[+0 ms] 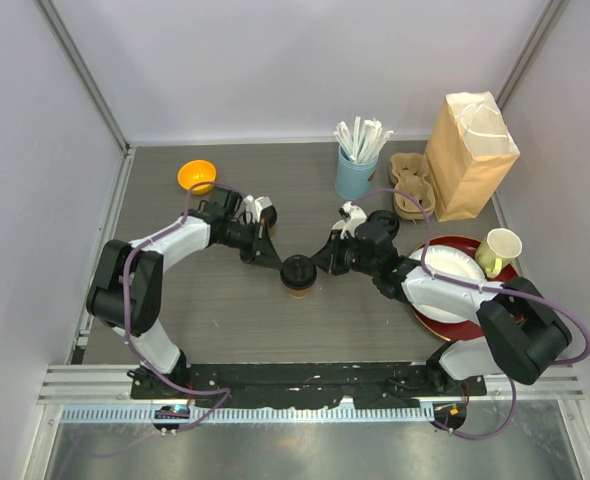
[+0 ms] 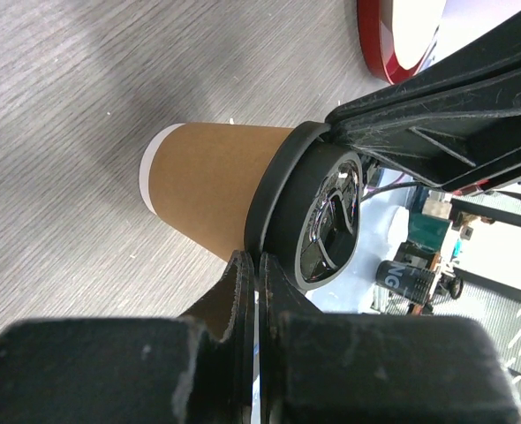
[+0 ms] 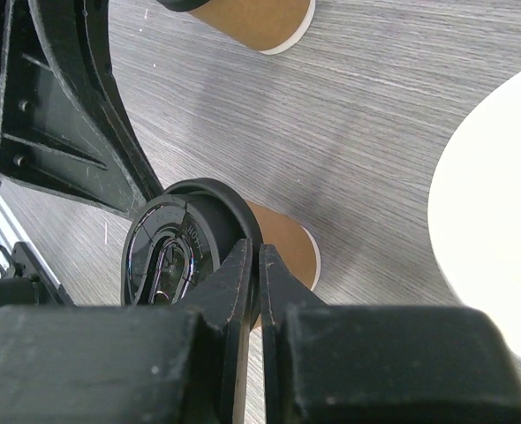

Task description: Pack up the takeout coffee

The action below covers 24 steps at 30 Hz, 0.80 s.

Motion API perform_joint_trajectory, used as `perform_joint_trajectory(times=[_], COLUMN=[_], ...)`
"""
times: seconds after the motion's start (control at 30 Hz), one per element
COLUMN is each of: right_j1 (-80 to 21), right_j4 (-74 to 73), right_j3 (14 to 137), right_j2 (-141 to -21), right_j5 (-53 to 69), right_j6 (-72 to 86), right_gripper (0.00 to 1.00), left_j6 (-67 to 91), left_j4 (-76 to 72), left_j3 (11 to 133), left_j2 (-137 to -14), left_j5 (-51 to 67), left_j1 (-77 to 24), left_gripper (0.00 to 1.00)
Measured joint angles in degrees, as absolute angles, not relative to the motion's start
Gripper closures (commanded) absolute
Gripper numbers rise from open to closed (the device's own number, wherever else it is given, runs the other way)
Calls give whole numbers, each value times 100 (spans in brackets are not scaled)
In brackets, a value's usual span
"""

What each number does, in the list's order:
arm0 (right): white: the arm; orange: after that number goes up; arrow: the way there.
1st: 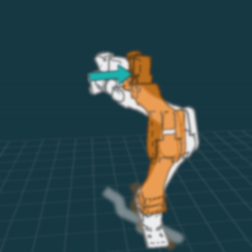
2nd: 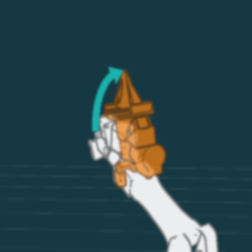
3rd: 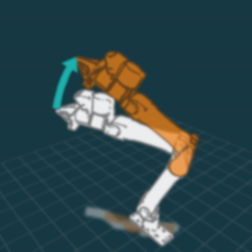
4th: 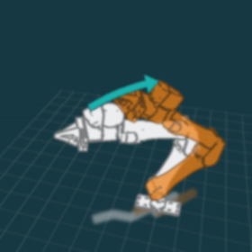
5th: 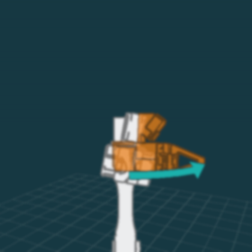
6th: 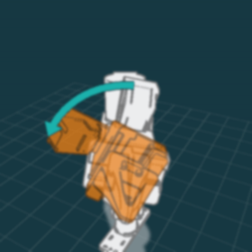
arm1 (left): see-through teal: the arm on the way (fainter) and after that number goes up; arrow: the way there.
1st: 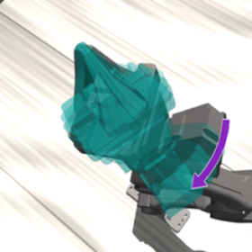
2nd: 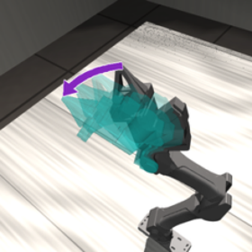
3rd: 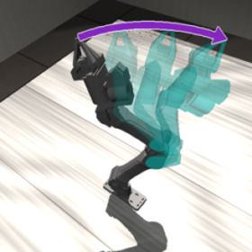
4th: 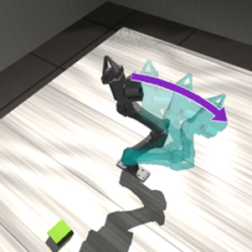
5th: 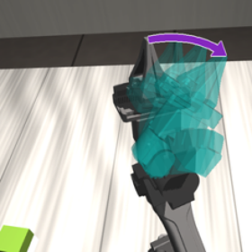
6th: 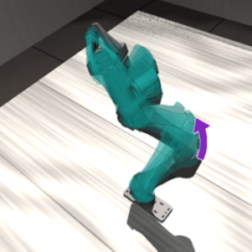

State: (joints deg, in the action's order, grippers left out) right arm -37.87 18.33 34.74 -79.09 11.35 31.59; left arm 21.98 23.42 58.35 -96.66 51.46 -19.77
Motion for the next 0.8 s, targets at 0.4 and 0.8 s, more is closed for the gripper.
perform_joint_trajectory(times=[0.4, 0.8], right_j1=[-3830, -3846], right_j4=[456, -364], right_j3=[4077, 4528], right_j2=[-7819, -7625], right_j5=[1129, 1328], right_j6=[2576, 2134], right_gripper=[64, 33], left_j6=[1752, 1457], left_j4=[2650, 2982], left_j3=[6066, 6108], left_j2=[-9612, -9664], left_j5=[4801, 4311], left_j1=[-2108, -2147], left_gripper=[100, 100])
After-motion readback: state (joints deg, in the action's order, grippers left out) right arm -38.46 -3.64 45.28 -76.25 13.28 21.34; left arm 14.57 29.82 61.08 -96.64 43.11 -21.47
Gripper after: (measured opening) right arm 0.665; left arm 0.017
